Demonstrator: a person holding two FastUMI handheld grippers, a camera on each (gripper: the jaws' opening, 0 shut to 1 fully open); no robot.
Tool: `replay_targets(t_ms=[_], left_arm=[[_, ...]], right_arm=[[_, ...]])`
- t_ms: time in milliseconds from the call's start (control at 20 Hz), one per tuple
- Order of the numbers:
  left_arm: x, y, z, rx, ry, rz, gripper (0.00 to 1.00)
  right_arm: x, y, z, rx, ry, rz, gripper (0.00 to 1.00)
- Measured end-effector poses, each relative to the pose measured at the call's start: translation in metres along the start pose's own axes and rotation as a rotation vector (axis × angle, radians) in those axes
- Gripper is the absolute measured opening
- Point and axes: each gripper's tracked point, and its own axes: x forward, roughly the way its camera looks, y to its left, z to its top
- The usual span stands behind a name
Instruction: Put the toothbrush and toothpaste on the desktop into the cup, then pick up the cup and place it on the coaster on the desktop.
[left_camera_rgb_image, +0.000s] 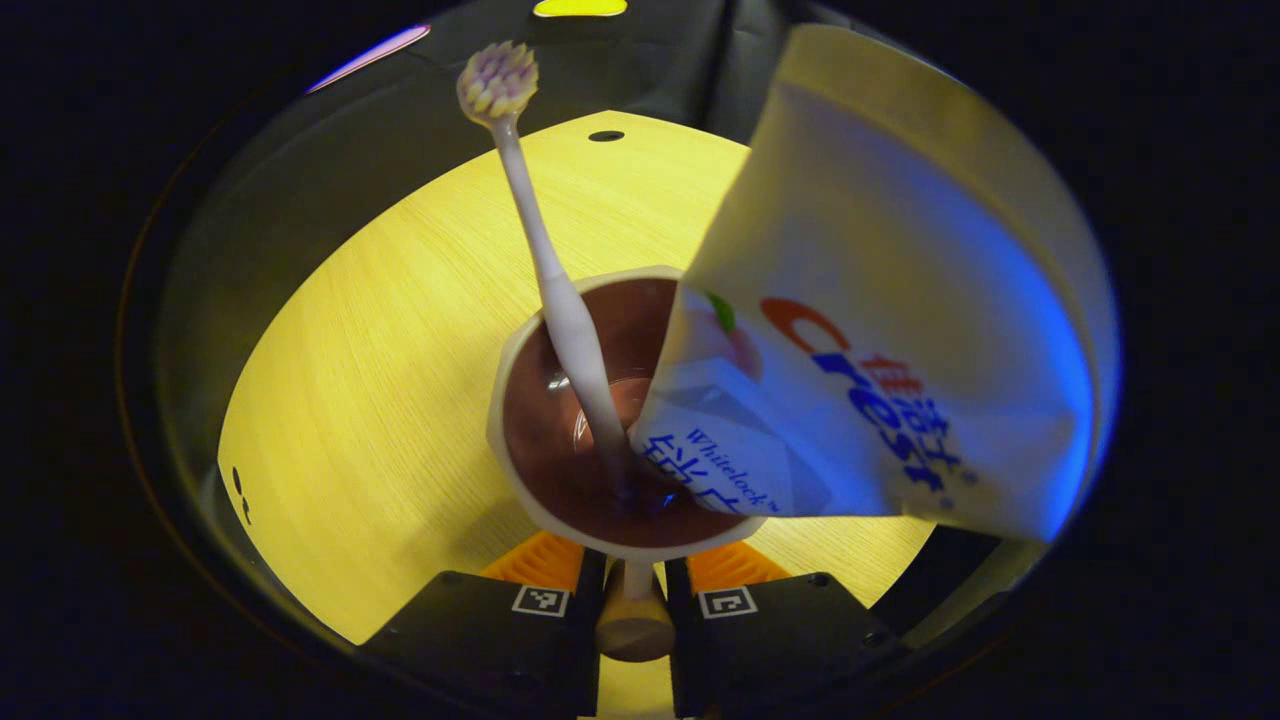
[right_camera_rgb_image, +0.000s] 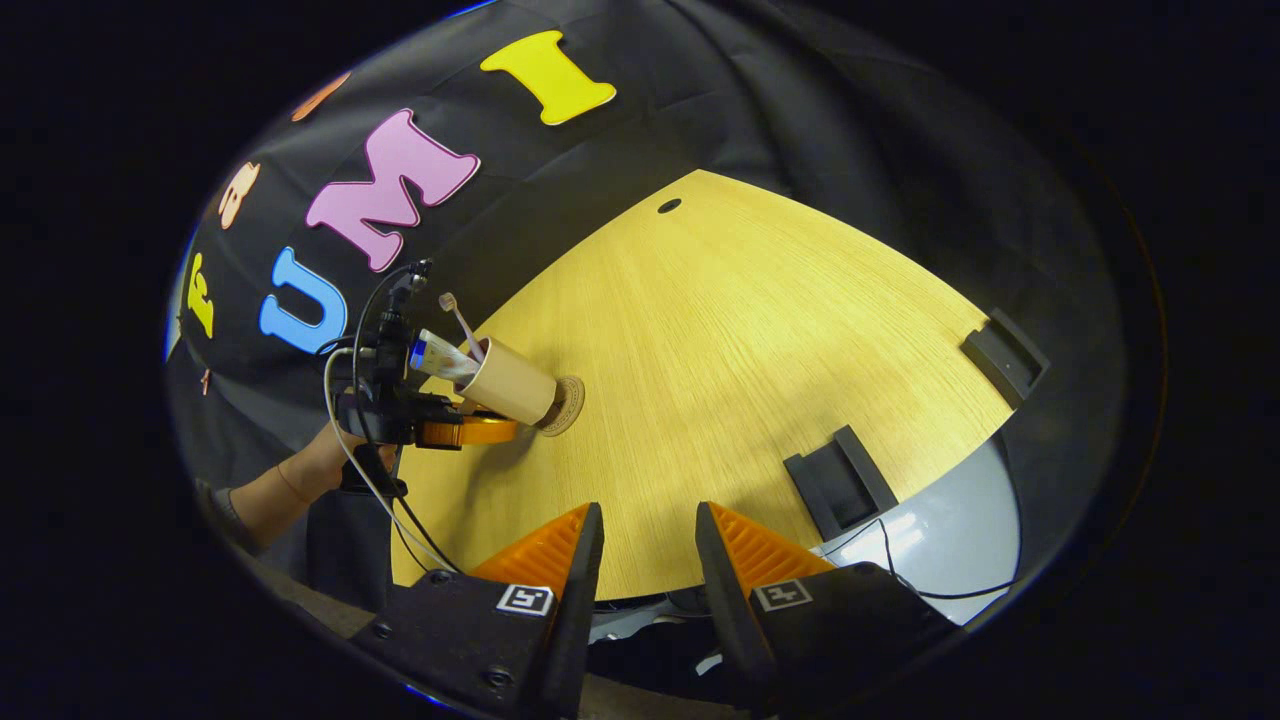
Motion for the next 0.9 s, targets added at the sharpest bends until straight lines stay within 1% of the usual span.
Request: replay_targets(t_ms=[50,200,250,450,600,650,750,800,850,900], left_arm=[[0.002,-0.001,0.002,0.007,0.005,0.006,0.37],[0.009,-0.004,0.004,0.018,0.018,0.011,0.37],[0.011,-0.005,0.004,0.020,0.022,0.009,0.33],[0.020,-0.006,0.001,0.035,0.034,0.028,0.33],[0.024,-0.008,-0.001,0.031,0.040,0.020,0.33],[0.024,-0.009,-0.001,0.025,0.042,0.011,0.37],[0.024,-0.009,-0.003,0.004,0.052,-0.012,0.38],[0.023,-0.009,-0.002,0.001,0.053,-0.017,0.29],[0.022,-0.008,-0.002,0.006,0.047,-0.018,0.39],[0.019,-0.009,-0.001,0.017,0.041,-0.019,0.39]], right_arm=[[0.000,-0.001,0.000,0.002,0.001,-0.001,0.57],[0.000,-0.002,-0.001,0.005,0.006,-0.001,0.57],[-0.001,-0.002,0.000,0.006,0.006,-0.002,0.57],[-0.002,-0.004,0.000,0.007,0.008,-0.008,0.57],[-0.003,-0.010,-0.004,0.011,0.014,-0.017,0.57],[-0.004,-0.012,-0.006,0.014,0.015,-0.020,0.57],[-0.004,-0.013,-0.007,0.020,0.019,-0.022,0.57],[-0.003,-0.012,-0.007,0.020,0.020,-0.021,0.57],[-0.002,-0.012,-0.006,0.018,0.021,-0.020,0.57],[0.000,-0.010,-0.005,0.013,0.022,-0.017,0.57]])
